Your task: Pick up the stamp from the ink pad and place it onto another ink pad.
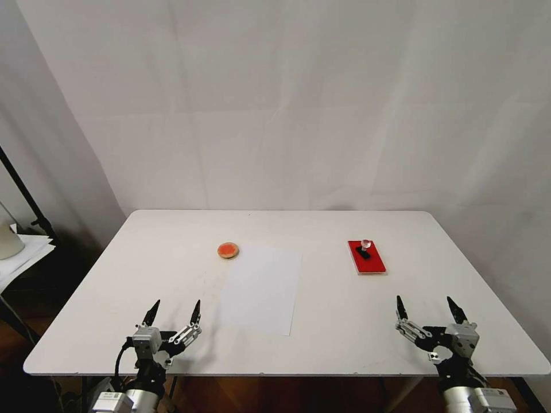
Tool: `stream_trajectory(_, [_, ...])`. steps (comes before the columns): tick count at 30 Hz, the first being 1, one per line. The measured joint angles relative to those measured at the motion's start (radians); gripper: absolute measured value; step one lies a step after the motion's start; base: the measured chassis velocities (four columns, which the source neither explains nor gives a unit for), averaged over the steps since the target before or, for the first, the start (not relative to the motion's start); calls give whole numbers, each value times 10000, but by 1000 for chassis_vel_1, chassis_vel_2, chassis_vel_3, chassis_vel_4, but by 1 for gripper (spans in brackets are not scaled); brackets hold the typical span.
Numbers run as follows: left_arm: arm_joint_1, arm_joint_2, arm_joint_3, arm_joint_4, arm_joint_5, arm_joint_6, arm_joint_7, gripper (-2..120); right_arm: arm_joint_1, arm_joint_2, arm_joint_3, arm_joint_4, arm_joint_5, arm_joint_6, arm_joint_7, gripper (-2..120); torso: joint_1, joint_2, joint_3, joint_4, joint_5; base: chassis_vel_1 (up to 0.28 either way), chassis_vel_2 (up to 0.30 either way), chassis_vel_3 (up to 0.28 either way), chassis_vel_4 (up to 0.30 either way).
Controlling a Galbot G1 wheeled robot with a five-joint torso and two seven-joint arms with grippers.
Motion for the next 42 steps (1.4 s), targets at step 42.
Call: stream_trajectory(42, [-1,0,0,0,0,0,1,100,5992,-3545,-2801,-3328,4887,-1615,-2002,100,3,-1,2,0,3,0,0,0,0])
